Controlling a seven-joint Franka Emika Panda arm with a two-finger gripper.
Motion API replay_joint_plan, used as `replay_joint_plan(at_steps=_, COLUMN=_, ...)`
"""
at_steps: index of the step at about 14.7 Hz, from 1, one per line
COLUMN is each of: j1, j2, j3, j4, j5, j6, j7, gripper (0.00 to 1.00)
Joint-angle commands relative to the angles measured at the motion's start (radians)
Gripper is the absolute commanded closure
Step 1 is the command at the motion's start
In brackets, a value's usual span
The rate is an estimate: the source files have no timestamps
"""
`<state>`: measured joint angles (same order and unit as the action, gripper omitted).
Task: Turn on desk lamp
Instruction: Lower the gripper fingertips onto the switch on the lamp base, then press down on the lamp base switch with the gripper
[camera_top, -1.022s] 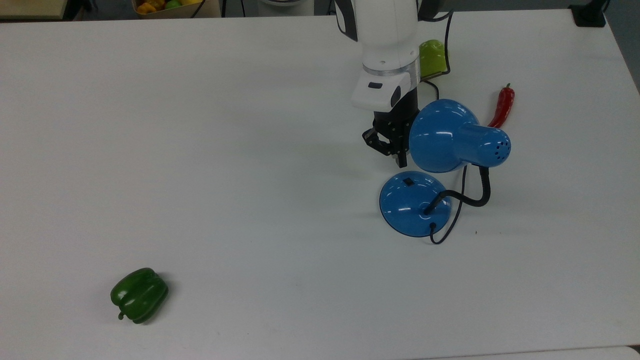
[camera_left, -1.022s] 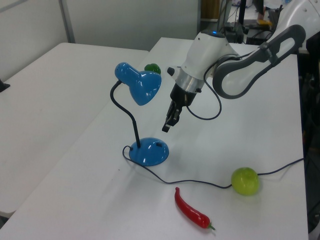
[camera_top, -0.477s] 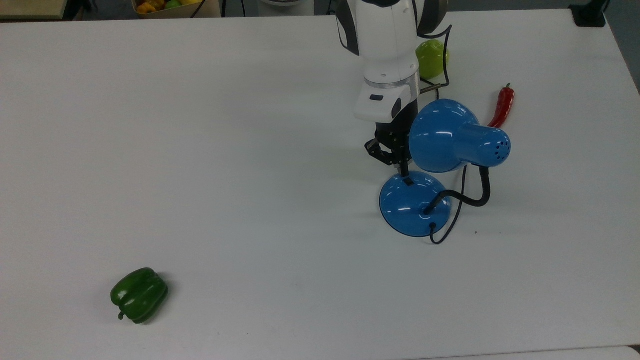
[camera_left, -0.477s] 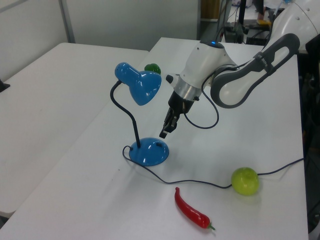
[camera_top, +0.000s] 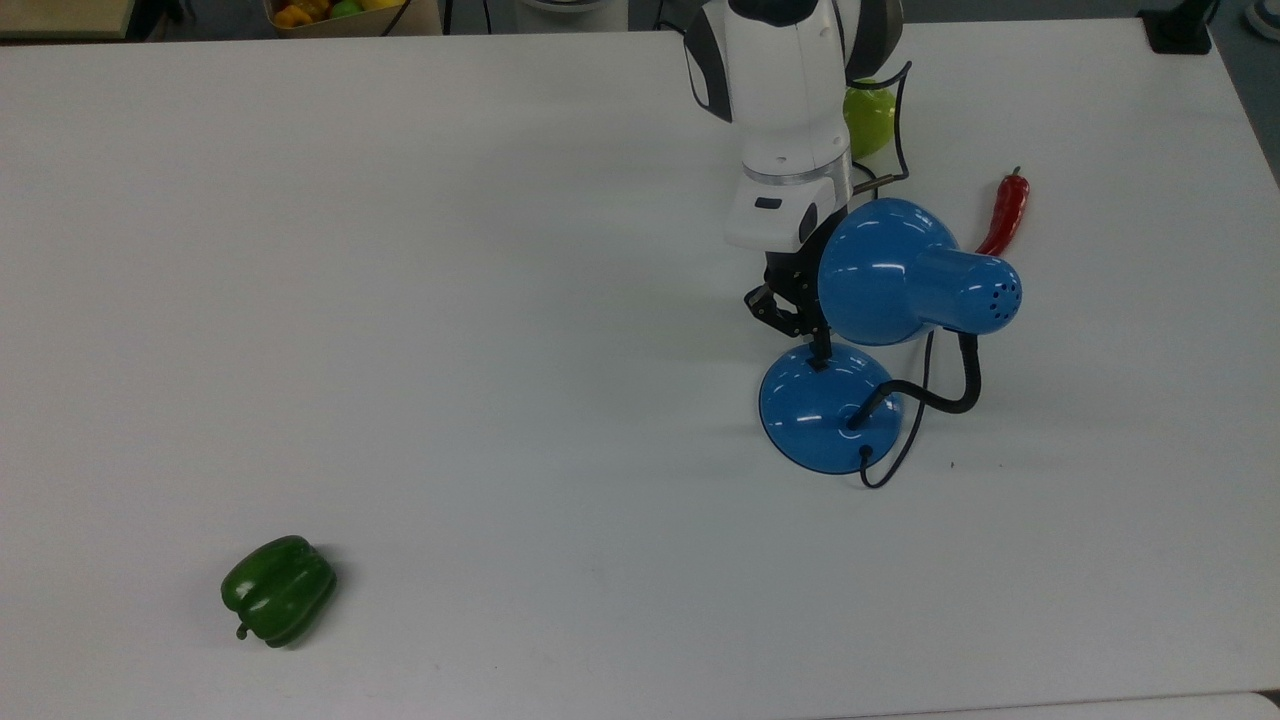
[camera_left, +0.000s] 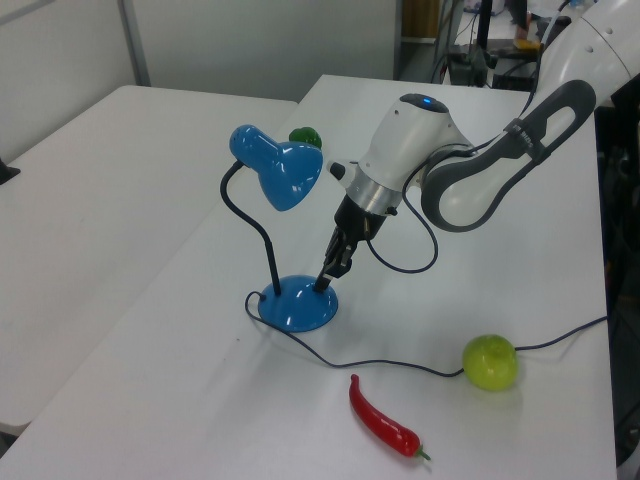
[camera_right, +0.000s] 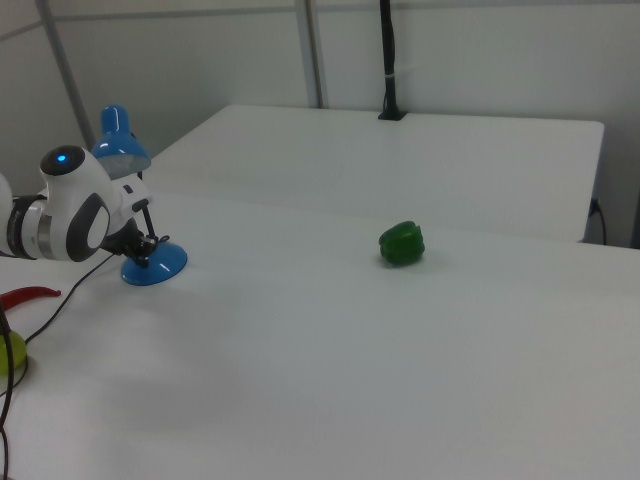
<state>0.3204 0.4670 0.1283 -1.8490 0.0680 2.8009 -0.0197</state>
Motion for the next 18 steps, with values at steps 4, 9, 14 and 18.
replay_joint_plan(at_steps=4, j1=0.009, j2=0.016, j3=-0.006, j4=0.017, j5=-0.013, j6=0.023, j7=0.021, gripper=1.0)
replay_joint_plan(at_steps=9, j1=0.009, j2=0.032, j3=-0.006, j4=0.036, j5=-0.014, j6=0.023, j7=0.02, gripper=1.0)
replay_joint_plan(at_steps=14, j1=0.008, j2=0.036, j3=-0.006, j4=0.037, j5=-0.014, j6=0.023, j7=0.02, gripper=1.0)
replay_joint_plan(at_steps=18, j1=0.008, j2=0.048, j3=-0.006, j4=0.039, j5=-0.016, j6=0.023, j7=0.02, gripper=1.0)
